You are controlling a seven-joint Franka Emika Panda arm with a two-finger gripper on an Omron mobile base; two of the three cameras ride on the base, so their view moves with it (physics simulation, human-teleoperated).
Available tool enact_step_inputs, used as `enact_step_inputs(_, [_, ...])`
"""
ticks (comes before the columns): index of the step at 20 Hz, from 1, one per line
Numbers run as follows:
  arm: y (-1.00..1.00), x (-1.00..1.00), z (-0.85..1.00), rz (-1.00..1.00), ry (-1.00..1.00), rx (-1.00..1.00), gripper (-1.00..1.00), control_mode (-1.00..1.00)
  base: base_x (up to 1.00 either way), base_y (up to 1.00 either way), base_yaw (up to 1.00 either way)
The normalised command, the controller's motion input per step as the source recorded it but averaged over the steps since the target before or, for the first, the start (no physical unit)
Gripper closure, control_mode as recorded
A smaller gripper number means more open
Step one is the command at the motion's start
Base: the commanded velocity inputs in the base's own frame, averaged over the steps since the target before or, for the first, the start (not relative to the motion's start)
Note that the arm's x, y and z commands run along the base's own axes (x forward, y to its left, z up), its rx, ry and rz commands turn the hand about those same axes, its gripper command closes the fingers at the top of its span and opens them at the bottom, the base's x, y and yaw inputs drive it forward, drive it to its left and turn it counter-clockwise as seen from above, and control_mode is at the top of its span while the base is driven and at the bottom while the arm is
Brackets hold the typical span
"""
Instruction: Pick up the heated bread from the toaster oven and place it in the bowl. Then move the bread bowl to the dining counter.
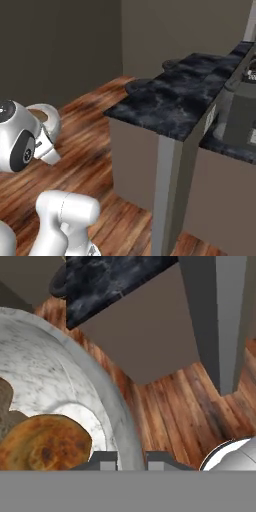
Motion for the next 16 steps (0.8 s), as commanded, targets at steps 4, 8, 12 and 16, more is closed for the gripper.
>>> enact_step_inputs(4, [0.00, 0.00, 0.00, 0.00, 0.00, 0.00, 1.00, 1.00, 1.00, 0.87, -0.60])
enact_step_inputs(8, [0.00, 0.00, 0.00, 0.00, 0.00, 0.00, 1.00, 1.00, 1.00, 0.22, -0.43])
enact_step_inputs(12, [0.00, 0.00, 0.00, 0.00, 0.00, 0.00, 1.00, 1.00, 0.91, -0.17, -0.30])
enact_step_inputs(16, [-0.04, 0.19, 0.00, -0.06, 0.04, 0.00, 1.00, -1.00, 0.60, -0.22, -0.18])
